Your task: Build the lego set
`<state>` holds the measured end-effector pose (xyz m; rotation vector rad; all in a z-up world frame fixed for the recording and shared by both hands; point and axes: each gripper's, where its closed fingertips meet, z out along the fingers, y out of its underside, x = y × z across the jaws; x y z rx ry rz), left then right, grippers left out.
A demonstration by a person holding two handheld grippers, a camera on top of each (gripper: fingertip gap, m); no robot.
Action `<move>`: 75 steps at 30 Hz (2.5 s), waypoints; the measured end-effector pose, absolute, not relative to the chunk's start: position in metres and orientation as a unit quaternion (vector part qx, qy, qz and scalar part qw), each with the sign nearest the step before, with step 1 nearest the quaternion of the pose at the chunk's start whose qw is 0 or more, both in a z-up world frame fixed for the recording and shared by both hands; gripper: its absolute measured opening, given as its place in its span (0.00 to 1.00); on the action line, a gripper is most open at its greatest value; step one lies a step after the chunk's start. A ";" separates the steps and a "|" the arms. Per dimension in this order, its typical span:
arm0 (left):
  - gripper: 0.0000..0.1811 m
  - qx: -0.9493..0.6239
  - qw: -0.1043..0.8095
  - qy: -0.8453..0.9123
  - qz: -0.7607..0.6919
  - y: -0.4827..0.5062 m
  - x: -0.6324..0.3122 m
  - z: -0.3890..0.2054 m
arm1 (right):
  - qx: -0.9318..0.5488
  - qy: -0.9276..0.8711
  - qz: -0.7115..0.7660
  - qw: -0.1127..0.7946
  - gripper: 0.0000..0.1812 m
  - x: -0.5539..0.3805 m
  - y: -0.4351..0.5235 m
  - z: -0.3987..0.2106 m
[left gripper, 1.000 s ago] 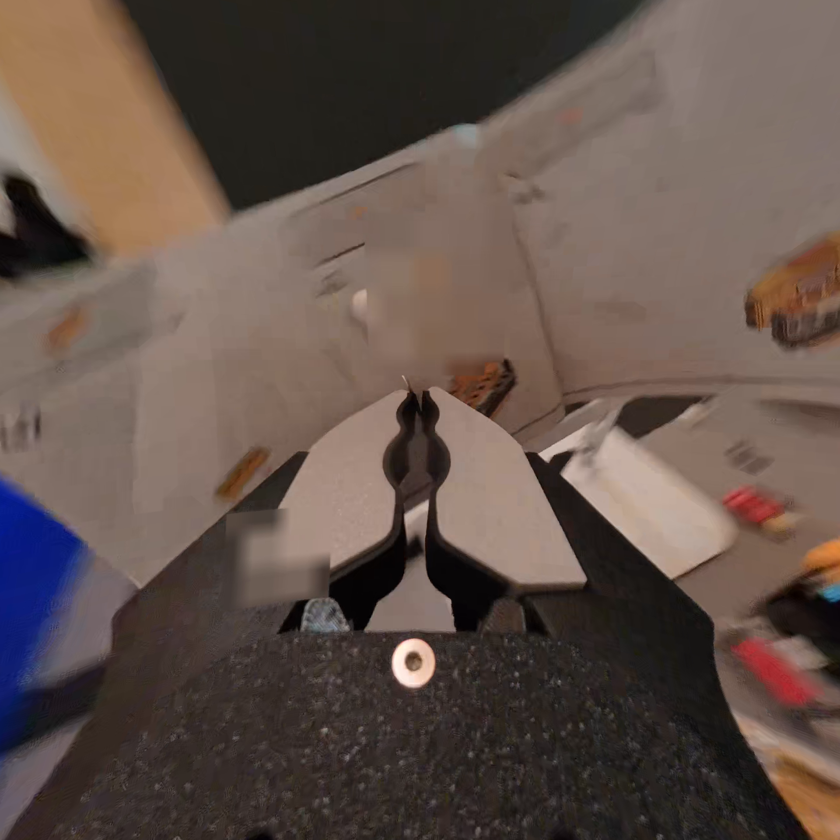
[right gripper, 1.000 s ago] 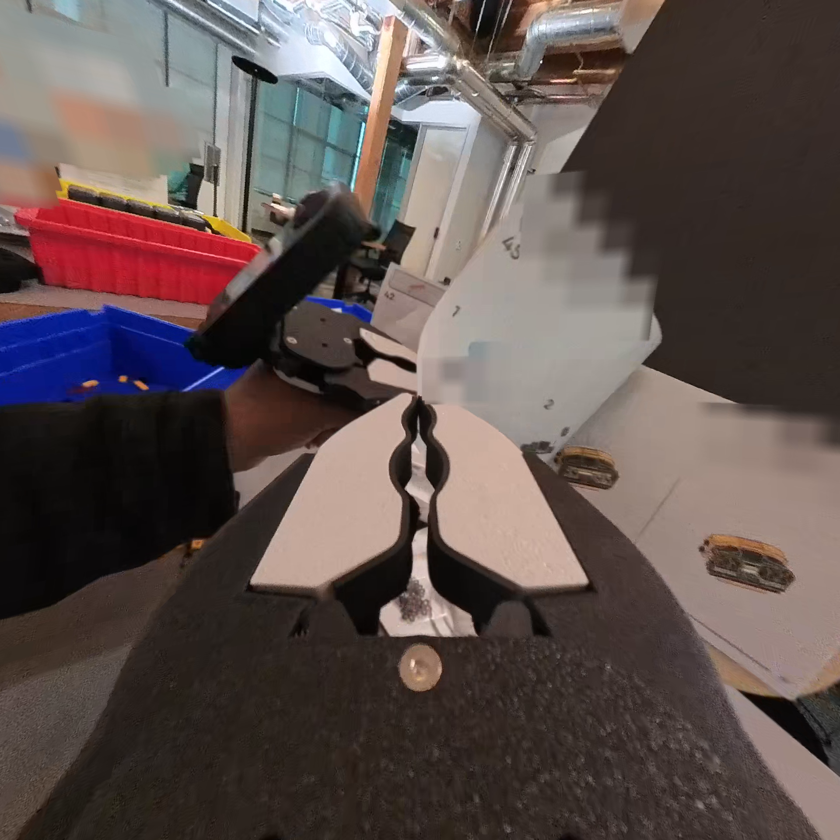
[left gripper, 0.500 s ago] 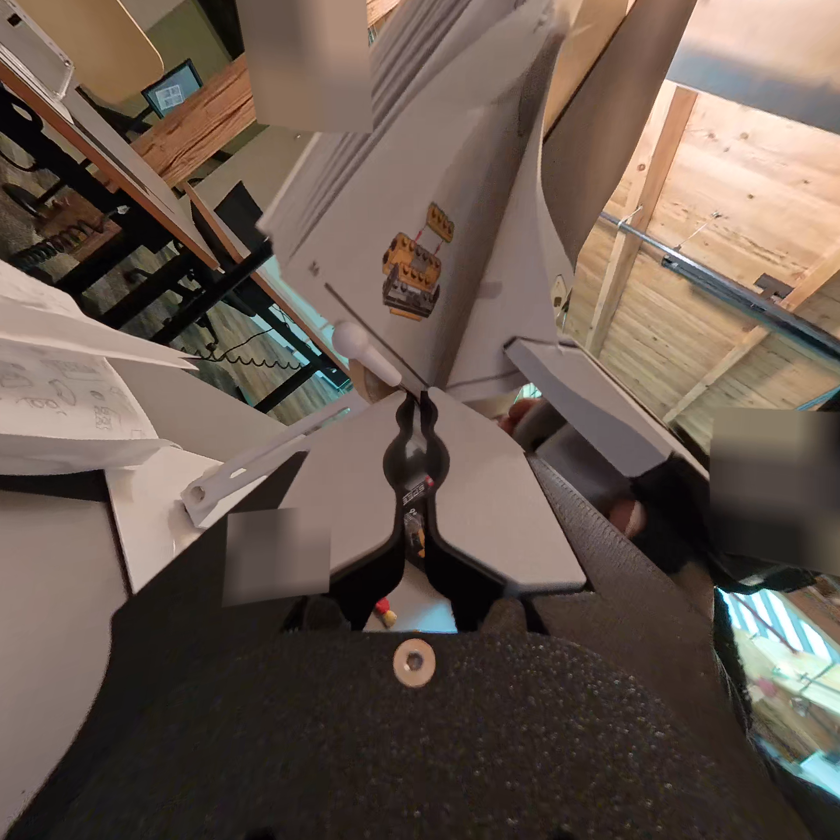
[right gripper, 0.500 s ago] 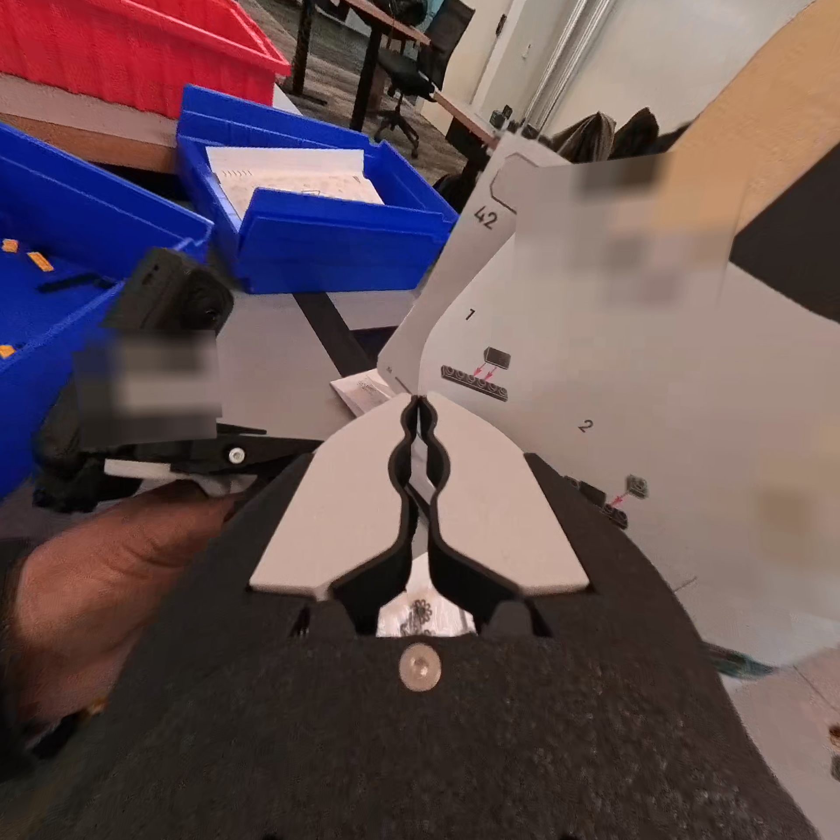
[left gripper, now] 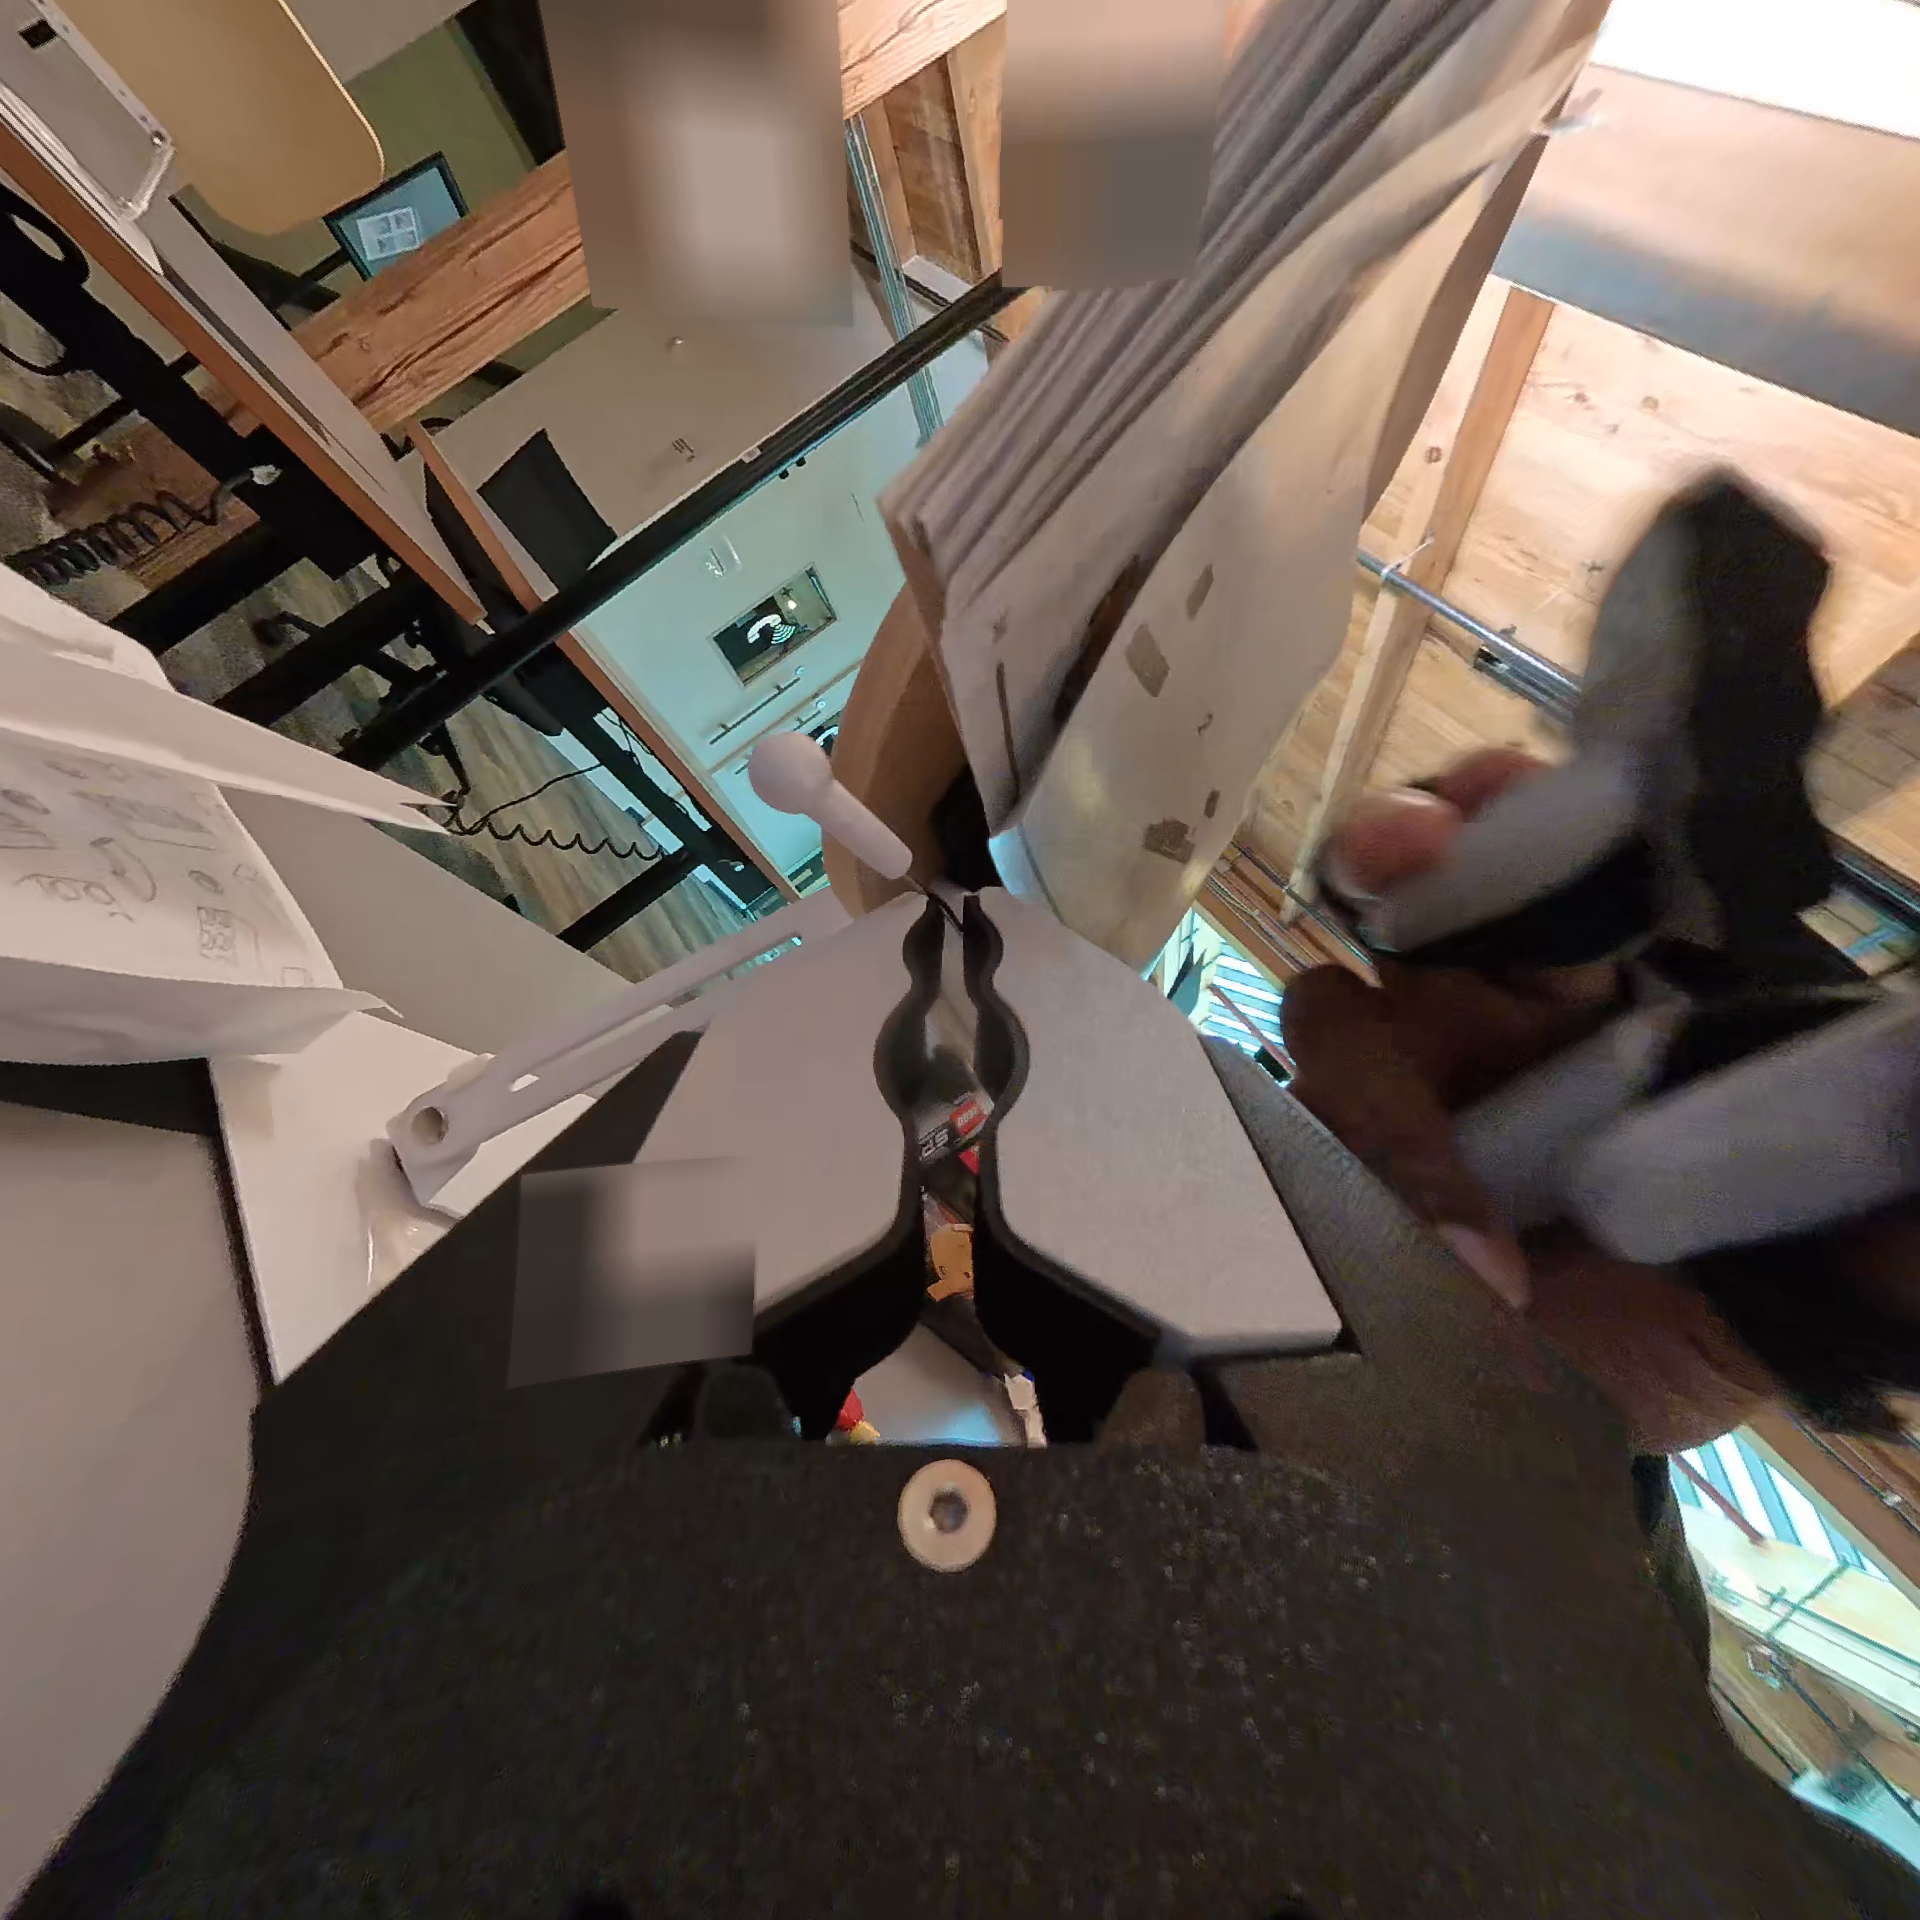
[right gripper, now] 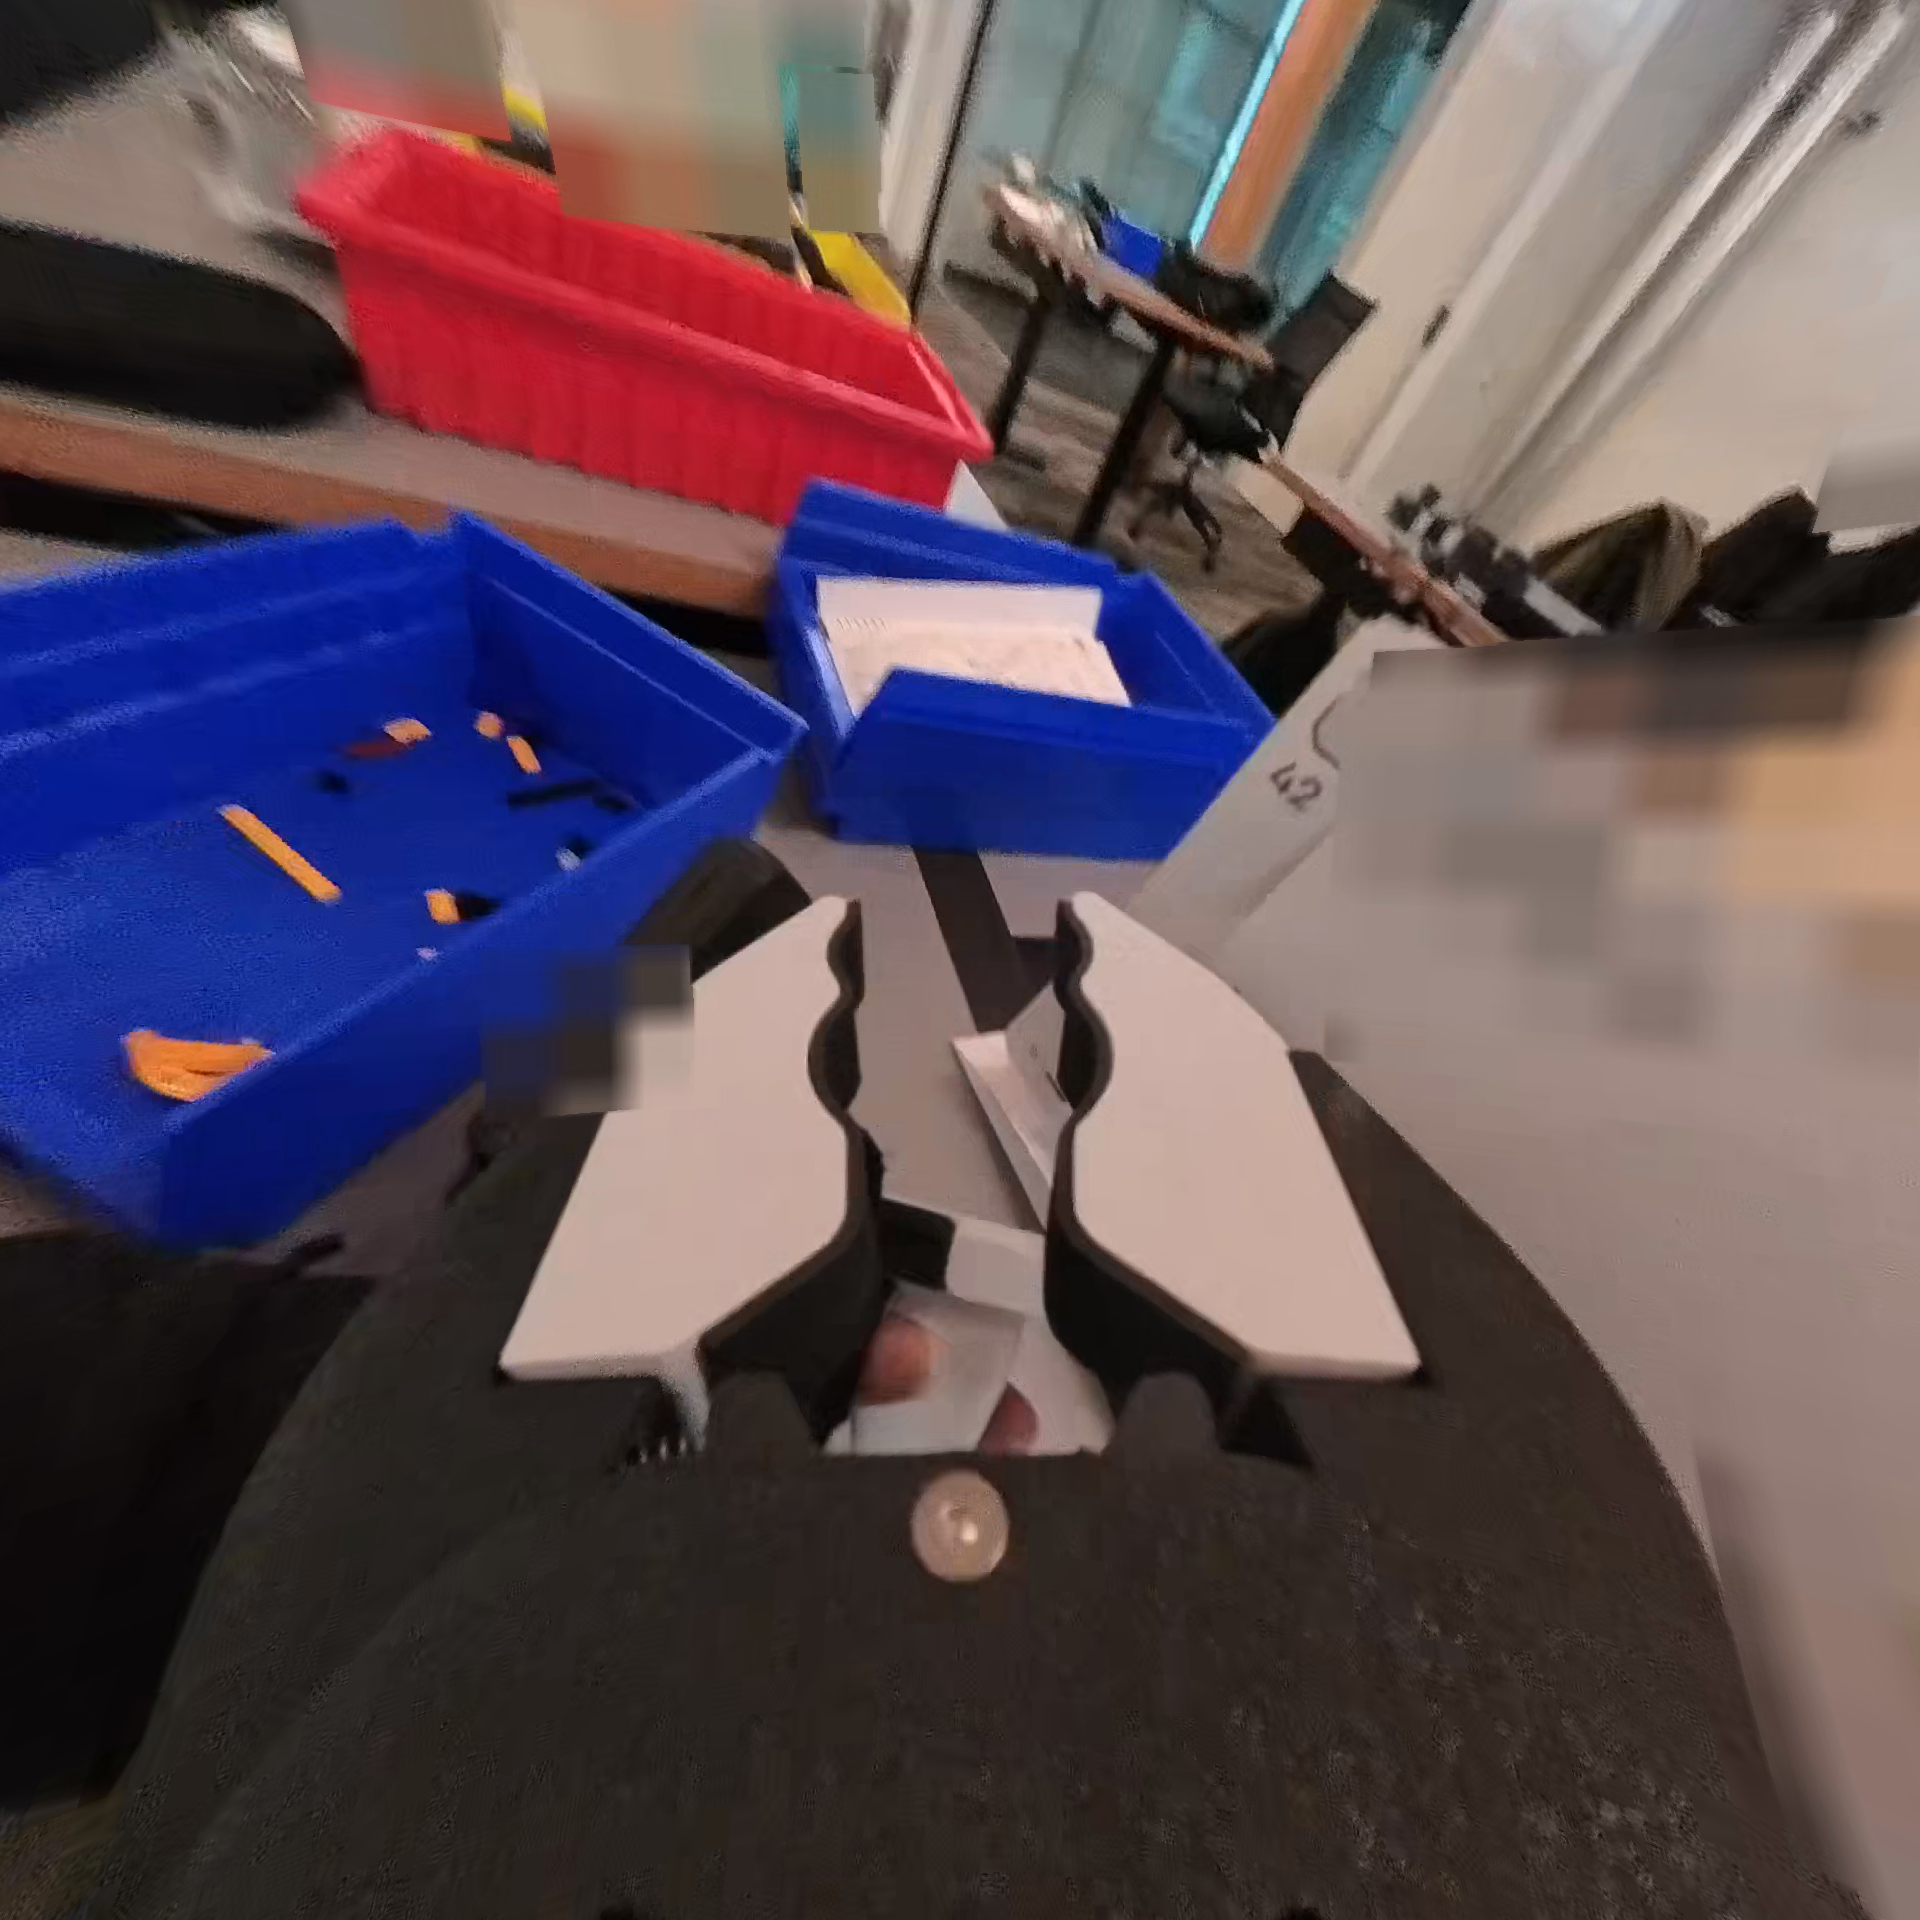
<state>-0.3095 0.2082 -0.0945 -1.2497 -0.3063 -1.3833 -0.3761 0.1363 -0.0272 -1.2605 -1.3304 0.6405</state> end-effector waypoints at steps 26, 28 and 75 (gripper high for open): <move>0.02 -0.535 0.638 -0.168 -0.527 0.197 -0.306 -0.095 | -0.472 -0.582 -0.162 0.643 0.00 -0.253 0.245 -0.039; 0.01 -0.552 0.673 -0.144 -0.472 0.196 -0.306 -0.087 | -0.471 -0.579 -0.163 0.646 0.00 -0.252 0.246 -0.039; 0.01 -0.693 0.521 0.477 0.148 0.229 -0.235 -0.058 | -0.399 -0.586 -0.223 0.669 0.00 -0.220 0.244 -0.043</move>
